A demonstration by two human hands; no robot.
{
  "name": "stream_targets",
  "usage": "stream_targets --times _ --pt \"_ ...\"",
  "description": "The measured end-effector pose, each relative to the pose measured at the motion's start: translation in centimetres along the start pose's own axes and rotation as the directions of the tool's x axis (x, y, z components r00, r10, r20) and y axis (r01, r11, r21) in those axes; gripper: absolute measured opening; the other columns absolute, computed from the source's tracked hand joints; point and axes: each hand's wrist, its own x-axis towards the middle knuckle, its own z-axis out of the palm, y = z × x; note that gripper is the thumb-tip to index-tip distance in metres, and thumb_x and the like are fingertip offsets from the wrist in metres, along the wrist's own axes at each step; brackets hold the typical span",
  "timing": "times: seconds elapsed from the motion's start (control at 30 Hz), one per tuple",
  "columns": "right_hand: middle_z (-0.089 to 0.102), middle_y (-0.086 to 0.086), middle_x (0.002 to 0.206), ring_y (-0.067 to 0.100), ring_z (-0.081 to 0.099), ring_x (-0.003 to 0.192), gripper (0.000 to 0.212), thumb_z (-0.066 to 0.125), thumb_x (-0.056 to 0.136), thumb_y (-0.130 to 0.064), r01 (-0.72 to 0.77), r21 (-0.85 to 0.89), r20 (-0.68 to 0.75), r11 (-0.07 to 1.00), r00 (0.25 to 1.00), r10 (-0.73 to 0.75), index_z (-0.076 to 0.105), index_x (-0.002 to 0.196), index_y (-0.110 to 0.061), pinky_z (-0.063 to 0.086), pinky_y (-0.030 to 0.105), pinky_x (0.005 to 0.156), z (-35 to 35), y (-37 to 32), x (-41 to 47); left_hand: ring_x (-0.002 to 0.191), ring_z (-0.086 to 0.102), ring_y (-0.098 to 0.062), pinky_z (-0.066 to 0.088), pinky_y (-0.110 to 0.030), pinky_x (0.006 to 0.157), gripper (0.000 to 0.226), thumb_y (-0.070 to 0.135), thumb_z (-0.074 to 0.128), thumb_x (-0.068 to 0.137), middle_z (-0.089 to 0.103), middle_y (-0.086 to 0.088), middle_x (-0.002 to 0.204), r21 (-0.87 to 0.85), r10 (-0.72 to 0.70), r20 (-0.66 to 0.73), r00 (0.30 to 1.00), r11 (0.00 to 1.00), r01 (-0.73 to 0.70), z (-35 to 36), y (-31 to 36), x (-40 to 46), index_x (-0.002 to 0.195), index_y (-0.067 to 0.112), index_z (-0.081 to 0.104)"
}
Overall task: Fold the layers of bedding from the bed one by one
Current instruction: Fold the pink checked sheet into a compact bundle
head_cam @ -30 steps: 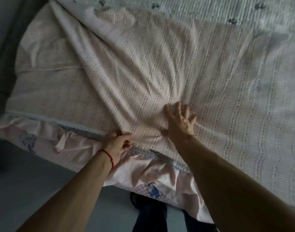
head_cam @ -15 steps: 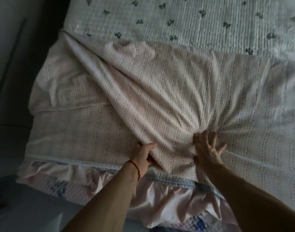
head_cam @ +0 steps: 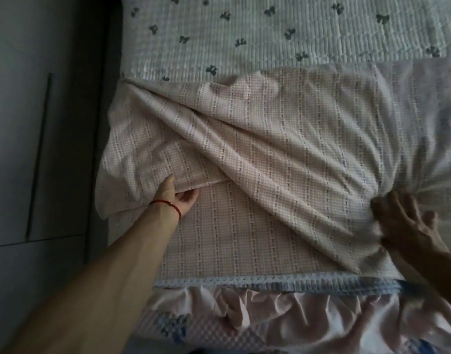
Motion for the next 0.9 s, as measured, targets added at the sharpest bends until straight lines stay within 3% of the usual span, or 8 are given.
stream_targets --times 0.27,0.4,0.47,0.53,0.6,0.67,0.8,0.9 --pt "0.046 0.006 0.136 0.039 0.041 0.123 0.062 0.080 0.065 -0.065 -0.371 0.197 0.041 0.908 0.928 0.370 0.066 0.114 -0.029 0.044 0.059 0.098 -2.2 -5.5 0.8 0.130 0.051 -0.027 0.045 -0.038 0.109 0.018 0.018 0.049 0.105 0.058 -0.012 0.119 0.010 -0.038 0.114 0.993 0.999 0.037 -4.6 2.1 2.4 0.098 0.003 0.057" --pt "0.071 0.010 0.105 0.033 0.065 0.095 0.018 0.058 0.092 -0.023 -0.366 0.549 -0.227 0.751 0.800 0.556 0.074 0.099 -0.018 0.052 0.041 0.079 -8.2 -20.1 -2.0 0.107 0.062 -0.023 0.049 -0.038 0.100 0.013 0.017 0.049 0.105 0.065 -0.010 0.105 0.045 0.002 0.221 0.975 0.999 -0.012 -9.2 3.1 1.0 0.105 0.008 0.058" --pt "0.072 0.004 0.075 0.025 0.069 0.065 0.025 0.058 0.096 -0.030 -0.335 0.806 -0.037 0.488 0.794 0.606 0.072 0.082 -0.014 0.054 0.036 0.060 -10.6 -29.2 -3.6 0.098 0.064 -0.021 0.049 -0.038 0.097 0.012 0.018 0.050 0.104 0.068 -0.009 0.103 0.058 0.013 0.225 0.974 0.998 -0.027 -11.8 4.0 0.3 0.105 0.010 0.059" --pt "0.075 0.008 0.080 0.026 0.074 0.065 0.039 0.056 0.100 -0.046 -0.425 0.905 0.381 -0.002 0.810 0.446 0.072 0.089 -0.011 0.063 0.043 0.063 -10.5 -36.0 -3.5 0.095 0.064 -0.018 0.049 -0.038 0.096 0.012 0.018 0.051 0.104 0.074 -0.006 0.091 0.090 0.031 0.231 0.972 0.994 -0.053 -14.5 5.0 0.0 0.101 0.013 0.061" --pt "0.074 0.017 0.101 0.032 0.076 0.083 0.051 0.058 0.098 -0.054 -0.414 0.777 0.569 -0.474 0.784 0.247 0.067 0.110 -0.006 0.064 0.046 0.072 -10.2 -40.9 -2.6 0.093 0.065 -0.016 0.051 -0.037 0.092 0.012 0.020 0.050 0.104 0.077 -0.001 0.076 0.150 0.039 0.255 0.966 0.985 -0.080 -17.8 6.9 -0.4 0.100 0.016 0.061" --pt "0.068 0.016 0.103 0.032 0.072 0.087 0.049 0.065 0.096 -0.049 -0.283 0.620 0.641 -0.732 0.720 0.265 0.060 0.115 -0.004 0.062 0.042 0.071 -9.7 -43.1 -1.5 0.089 0.069 -0.015 0.058 -0.034 0.086 0.014 0.020 0.050 0.103 0.077 0.001 0.076 0.236 0.031 0.287 0.957 0.966 -0.102 -20.9 7.9 -0.3 0.103 0.018 0.064" --pt "0.061 0.008 0.088 0.021 0.060 0.071 0.034 0.070 0.090 -0.027 -0.131 0.610 0.721 -0.782 0.501 0.478 0.060 0.108 0.000 0.050 0.026 0.051 -9.0 -45.8 -1.5 0.086 0.075 -0.017 0.063 -0.029 0.073 0.023 0.020 0.051 0.102 0.078 -0.003 0.091 0.266 -0.008 0.338 0.941 0.960 -0.088 -26.0 7.9 -0.4 0.101 0.014 0.074" --pt "0.064 0.010 0.092 0.025 0.064 0.083 0.030 0.076 0.085 -0.027 -0.053 0.637 0.728 -0.769 0.368 0.578 0.058 0.095 -0.006 0.054 0.035 0.068 -7.5 -47.7 -2.9 0.081 0.075 -0.014 0.062 -0.028 0.074 0.036 0.022 0.051 0.102 0.078 0.000 0.086 0.277 -0.074 0.285 0.956 0.961 -0.008 -28.1 5.7 -0.4 0.083 0.018 0.082"
